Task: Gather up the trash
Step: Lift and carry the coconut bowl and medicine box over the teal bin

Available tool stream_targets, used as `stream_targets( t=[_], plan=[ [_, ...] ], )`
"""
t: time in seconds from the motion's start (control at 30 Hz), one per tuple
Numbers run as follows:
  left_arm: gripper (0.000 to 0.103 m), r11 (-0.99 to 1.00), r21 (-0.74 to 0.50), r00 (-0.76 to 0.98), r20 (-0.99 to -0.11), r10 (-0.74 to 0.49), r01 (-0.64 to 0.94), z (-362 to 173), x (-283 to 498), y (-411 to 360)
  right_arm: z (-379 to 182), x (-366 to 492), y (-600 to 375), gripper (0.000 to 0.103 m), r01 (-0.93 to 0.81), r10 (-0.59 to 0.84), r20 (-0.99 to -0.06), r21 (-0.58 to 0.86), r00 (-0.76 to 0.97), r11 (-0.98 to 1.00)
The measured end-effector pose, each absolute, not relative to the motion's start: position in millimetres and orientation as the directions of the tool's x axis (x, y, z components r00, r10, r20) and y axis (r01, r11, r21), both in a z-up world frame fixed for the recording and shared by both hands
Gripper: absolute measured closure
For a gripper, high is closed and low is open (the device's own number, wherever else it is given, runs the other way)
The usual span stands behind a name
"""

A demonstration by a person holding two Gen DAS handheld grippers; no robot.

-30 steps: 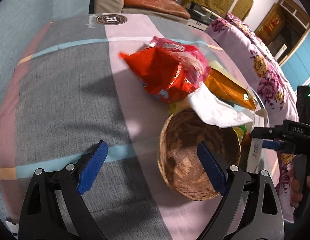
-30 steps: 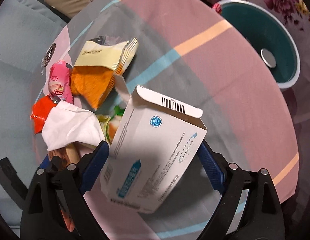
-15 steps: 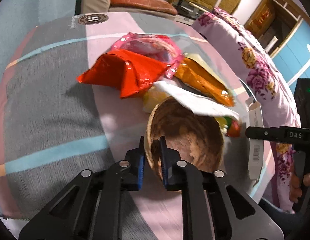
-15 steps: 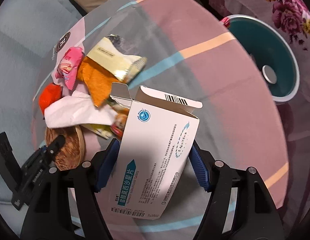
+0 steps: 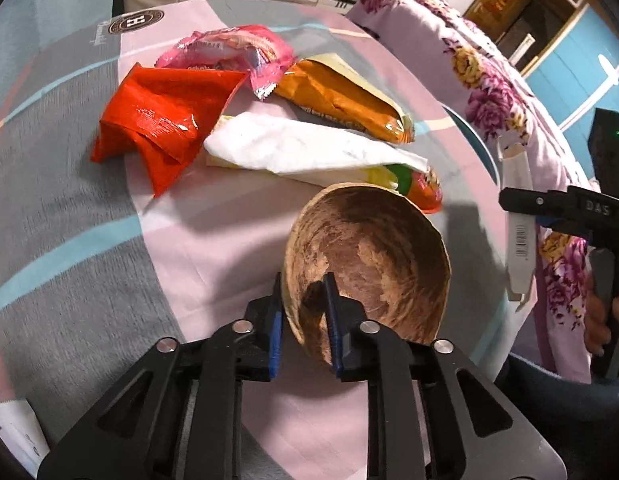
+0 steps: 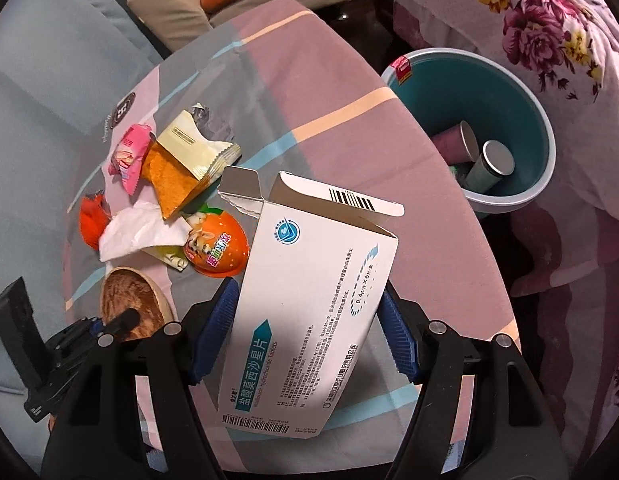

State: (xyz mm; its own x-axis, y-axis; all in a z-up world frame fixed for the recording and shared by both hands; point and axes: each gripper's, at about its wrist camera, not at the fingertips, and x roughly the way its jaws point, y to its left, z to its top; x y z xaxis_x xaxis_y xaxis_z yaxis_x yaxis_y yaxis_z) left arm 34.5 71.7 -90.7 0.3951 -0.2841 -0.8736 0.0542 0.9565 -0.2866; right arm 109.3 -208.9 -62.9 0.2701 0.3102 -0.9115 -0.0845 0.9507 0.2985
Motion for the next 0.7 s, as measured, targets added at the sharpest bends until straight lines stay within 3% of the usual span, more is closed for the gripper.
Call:
stream_targets(
  t=[0.2, 0.33, 0.7],
  plan=[
    [0.076, 0.969, -0.247, 0.402, -0.886, -0.232, 0.016, -89, 38, 61, -56, 105, -216, 0.037, -0.11, 0.328, -0.894, 0.31, 0.305, 0.945],
    [0.093, 0.98, -0.198, 0.439, -0.88, -0.183, 0.013, -76, 35, 51, -50, 104, -230, 0.037, -0.105, 0.332, -0.88, 0.316, 0.339, 0.943],
    [0.095, 0.989, -0.14, 0.554, -0.82, -0.141, 0.044, -8, 51, 12, -33, 118, -294, 0.037, -0.044, 0.36, -0.821, 0.381, 0.444, 0.924]
  ],
)
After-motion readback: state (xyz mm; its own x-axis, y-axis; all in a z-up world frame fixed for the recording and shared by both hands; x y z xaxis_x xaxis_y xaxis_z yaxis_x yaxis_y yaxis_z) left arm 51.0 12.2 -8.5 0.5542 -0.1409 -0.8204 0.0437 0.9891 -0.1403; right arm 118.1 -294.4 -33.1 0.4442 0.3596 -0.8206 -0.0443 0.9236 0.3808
